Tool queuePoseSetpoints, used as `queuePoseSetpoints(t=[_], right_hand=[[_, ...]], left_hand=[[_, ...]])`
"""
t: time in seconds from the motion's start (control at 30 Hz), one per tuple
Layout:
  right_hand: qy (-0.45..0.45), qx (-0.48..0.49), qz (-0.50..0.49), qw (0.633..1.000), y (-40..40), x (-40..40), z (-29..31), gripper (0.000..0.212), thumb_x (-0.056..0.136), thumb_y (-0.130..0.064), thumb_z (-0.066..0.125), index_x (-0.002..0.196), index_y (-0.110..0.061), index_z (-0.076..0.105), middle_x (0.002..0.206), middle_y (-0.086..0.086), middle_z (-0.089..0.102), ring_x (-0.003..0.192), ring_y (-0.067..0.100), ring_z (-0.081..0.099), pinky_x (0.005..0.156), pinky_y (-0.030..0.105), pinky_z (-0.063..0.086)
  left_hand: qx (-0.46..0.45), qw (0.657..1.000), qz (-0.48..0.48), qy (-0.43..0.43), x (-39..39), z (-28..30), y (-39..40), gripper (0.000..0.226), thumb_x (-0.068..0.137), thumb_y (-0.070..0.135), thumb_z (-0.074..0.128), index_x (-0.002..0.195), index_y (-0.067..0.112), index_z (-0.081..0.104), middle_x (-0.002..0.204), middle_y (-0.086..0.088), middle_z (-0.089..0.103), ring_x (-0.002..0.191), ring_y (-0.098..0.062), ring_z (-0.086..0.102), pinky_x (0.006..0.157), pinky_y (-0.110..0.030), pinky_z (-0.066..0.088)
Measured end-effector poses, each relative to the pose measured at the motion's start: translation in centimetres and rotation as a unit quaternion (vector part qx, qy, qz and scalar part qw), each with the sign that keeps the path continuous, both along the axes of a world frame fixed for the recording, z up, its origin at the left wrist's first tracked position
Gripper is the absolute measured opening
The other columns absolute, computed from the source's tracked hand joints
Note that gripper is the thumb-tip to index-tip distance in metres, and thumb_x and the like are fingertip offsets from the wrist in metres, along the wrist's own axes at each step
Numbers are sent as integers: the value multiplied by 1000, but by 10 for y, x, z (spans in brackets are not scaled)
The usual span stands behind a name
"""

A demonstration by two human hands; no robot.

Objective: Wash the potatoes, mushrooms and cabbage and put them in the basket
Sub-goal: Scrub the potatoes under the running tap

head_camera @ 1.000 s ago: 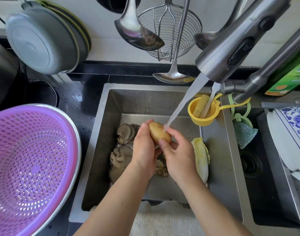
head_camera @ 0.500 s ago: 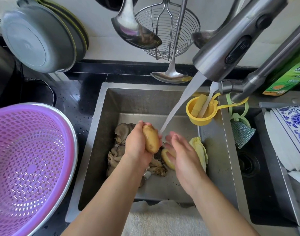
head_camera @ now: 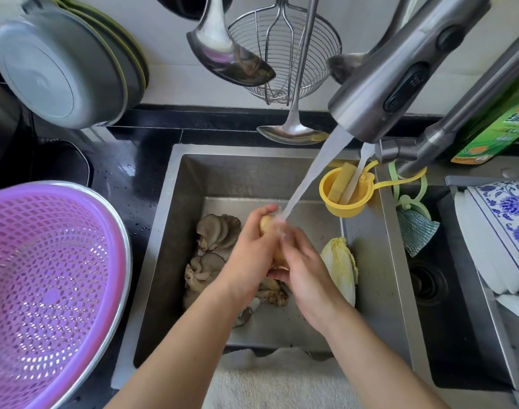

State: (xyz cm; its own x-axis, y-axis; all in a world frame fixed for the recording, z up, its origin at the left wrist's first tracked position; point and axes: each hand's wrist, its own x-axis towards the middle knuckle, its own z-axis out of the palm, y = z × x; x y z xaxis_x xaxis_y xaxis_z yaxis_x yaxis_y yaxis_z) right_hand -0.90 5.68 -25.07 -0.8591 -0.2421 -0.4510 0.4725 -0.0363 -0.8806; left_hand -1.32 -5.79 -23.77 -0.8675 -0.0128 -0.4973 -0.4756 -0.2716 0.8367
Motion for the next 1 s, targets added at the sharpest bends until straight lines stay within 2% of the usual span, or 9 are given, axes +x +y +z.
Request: queuePoseSetpoints(t=[0.1,0.2,0.3,0.4,0.57,0.7,0.77,0.9,1.0], right_hand=[[22,-2,-14,1000,-6,3,-1,34,113,-35,33,136,-39,58,128,-4,70,118,13,67,95,41,59],[37,0,21,999,-13,9,2,39,113,-19,32,148,-28,47,138,-2,64,126,10,63,106,38,53],[86,66,54,993,-9,15,0,47,111,-16,40,157,-27,37,155,-9,47,141,4,47,117,39,43],[114,132,76,982,1,14,-4,57,107,-23,52,159,-32,31,159,-14,40,144,1,40,121,35,38],[100,173,-7,980,1,1,-6,45,98,-26,66,140,-37,56,133,-14,65,124,6,61,107,40,53],[150,205,14,967,-1,6,-1,47,94,-20,73,136,-35,59,125,-16,65,117,4,61,100,37,56],[183,232,16,955,-2,9,-2,52,89,-17,77,137,-30,59,126,-16,61,118,3,58,102,33,54],[134,187,1,973,2,-1,3,57,87,-38,72,142,-32,56,133,-15,63,121,5,61,104,37,53],[113,226,48,966,-1,-4,10,49,98,-40,64,144,-27,52,133,-6,63,121,12,61,103,37,53]], left_hand=[[-16,999,43,3,3,2,9,17,106,32,57,122,26,60,109,-14,73,85,-21,73,57,-30,56],[-89,982,162,-26,-7,-1,8,25,105,25,47,90,17,66,91,-19,72,79,-32,69,62,-43,57],[18,973,193,-125,-19,-3,0,34,107,26,45,81,17,65,89,-14,73,83,-32,67,80,-47,58],[97,965,193,-149,-26,-2,-7,28,110,26,47,100,11,68,97,-10,78,98,-32,71,107,-57,52],[47,989,112,-79,1,4,10,28,103,24,66,130,21,59,117,-18,74,107,-30,75,93,-43,62],[-34,983,167,-71,-3,0,11,19,106,31,56,113,18,69,94,-7,76,85,-18,75,82,-38,63],[-44,973,197,-110,-12,0,4,38,110,38,43,99,15,72,83,-7,76,77,-18,75,74,-36,63],[87,965,203,-141,-18,-3,-2,53,112,47,37,112,6,70,109,-18,77,102,-35,73,99,-53,58],[135,961,215,-113,-14,-5,0,58,111,53,33,106,9,70,123,-22,73,106,-36,71,99,-53,57]])
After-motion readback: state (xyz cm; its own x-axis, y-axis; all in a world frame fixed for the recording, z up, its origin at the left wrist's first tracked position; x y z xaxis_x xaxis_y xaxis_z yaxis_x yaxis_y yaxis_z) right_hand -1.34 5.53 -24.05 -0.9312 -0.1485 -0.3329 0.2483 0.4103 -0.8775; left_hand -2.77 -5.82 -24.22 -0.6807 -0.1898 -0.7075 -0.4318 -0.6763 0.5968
